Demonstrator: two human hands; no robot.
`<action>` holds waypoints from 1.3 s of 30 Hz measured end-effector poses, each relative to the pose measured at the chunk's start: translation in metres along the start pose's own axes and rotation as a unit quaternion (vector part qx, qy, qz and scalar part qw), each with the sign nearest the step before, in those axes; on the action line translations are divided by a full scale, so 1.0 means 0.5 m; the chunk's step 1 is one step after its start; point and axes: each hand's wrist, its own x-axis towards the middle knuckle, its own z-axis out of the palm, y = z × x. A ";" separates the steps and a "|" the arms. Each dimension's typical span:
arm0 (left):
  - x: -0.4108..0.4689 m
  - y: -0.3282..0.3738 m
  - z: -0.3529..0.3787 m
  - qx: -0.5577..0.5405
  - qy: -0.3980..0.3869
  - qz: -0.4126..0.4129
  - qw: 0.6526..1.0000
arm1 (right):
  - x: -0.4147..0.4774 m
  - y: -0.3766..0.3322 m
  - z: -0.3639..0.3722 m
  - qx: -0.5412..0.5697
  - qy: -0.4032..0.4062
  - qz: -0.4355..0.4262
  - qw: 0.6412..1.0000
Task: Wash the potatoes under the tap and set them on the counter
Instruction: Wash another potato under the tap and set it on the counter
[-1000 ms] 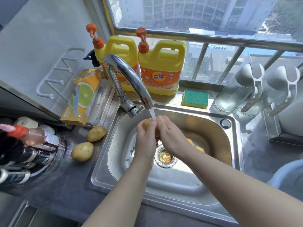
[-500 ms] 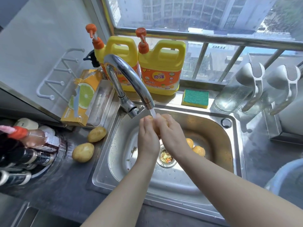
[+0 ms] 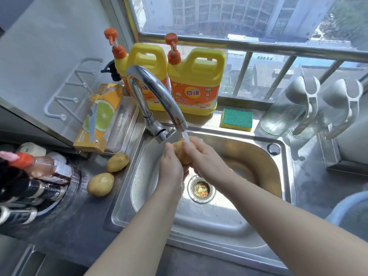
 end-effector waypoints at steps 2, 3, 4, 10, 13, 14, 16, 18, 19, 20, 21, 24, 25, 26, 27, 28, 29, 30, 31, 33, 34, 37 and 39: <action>-0.005 0.009 -0.005 -0.012 -0.009 -0.017 1.000 | -0.006 -0.001 -0.020 0.062 -0.062 0.016 0.996; -0.005 0.012 -0.007 -0.019 -0.011 -0.026 0.999 | -0.009 -0.003 -0.030 0.099 -0.098 0.032 0.990; -0.005 0.014 -0.009 -0.020 -0.013 -0.033 0.999 | -0.011 -0.004 -0.039 0.134 -0.134 0.051 0.980; 0.000 0.004 -0.008 0.067 -0.014 0.049 0.996 | 0.000 -0.013 -0.043 0.148 -0.139 0.121 0.972; 0.003 0.002 -0.009 0.057 -0.018 0.047 0.997 | 0.007 -0.013 -0.033 0.129 -0.112 0.112 0.979; 0.005 0.004 -0.013 0.042 -0.020 0.029 0.998 | 0.007 -0.012 -0.035 0.137 -0.124 0.113 0.976; 0.008 0.010 -0.020 0.010 -0.026 -0.011 1.000 | 0.004 -0.013 -0.046 0.161 -0.165 0.122 0.965; 0.009 0.014 -0.025 -0.007 -0.038 -0.034 0.999 | 0.003 -0.016 -0.054 0.168 -0.193 0.135 0.957; 0.009 0.015 -0.026 -0.001 -0.042 -0.033 0.999 | 0.004 -0.018 -0.054 0.160 -0.197 0.141 0.957; 0.008 0.014 -0.025 0.014 -0.043 -0.026 0.999 | 0.007 -0.019 -0.053 0.150 -0.194 0.149 0.958; 0.007 0.015 -0.023 0.035 -0.041 -0.015 0.998 | 0.010 -0.019 -0.049 0.138 -0.183 0.155 0.961; 0.011 0.014 -0.018 0.080 -0.030 0.009 0.996 | 0.014 -0.021 -0.038 0.076 -0.124 0.132 0.981; 0.013 0.015 -0.016 0.087 -0.033 0.011 0.996 | 0.014 -0.020 -0.033 0.039 -0.109 0.102 0.988; 0.015 0.018 -0.013 0.091 -0.038 0.007 0.995 | 0.012 -0.019 -0.029 -0.006 -0.097 0.069 0.993; 0.017 0.020 -0.010 0.092 -0.043 0.000 0.995 | 0.010 -0.017 -0.026 -0.054 -0.086 0.040 0.994; 0.017 0.024 -0.008 0.089 -0.045 -0.009 0.995 | 0.009 -0.015 -0.026 -0.097 -0.078 0.020 0.992; 0.017 0.028 -0.007 0.083 -0.046 -0.018 0.995 | 0.008 -0.012 -0.028 -0.133 -0.075 0.005 0.988; 0.015 0.032 -0.007 0.076 -0.047 -0.029 0.996 | 0.007 -0.007 -0.033 -0.170 -0.080 -0.007 0.982; 0.015 0.037 -0.008 0.070 -0.050 -0.038 0.996 | 0.004 -0.003 -0.039 -0.213 -0.090 -0.022 0.973; 0.016 0.042 -0.012 0.070 -0.058 -0.048 0.995 | 0.000 0.001 -0.050 -0.289 -0.108 -0.054 0.950; 0.015 0.043 -0.014 0.076 -0.063 -0.052 0.994 | -0.002 0.002 -0.054 -0.314 -0.112 -0.065 0.940; 0.013 0.042 -0.013 0.068 -0.064 -0.060 0.994 | -0.006 -0.003 -0.050 -0.347 -0.103 -0.089 0.928; 0.007 0.040 -0.007 0.060 -0.063 -0.058 0.995 | -0.008 -0.003 -0.042 -0.334 -0.073 -0.092 0.935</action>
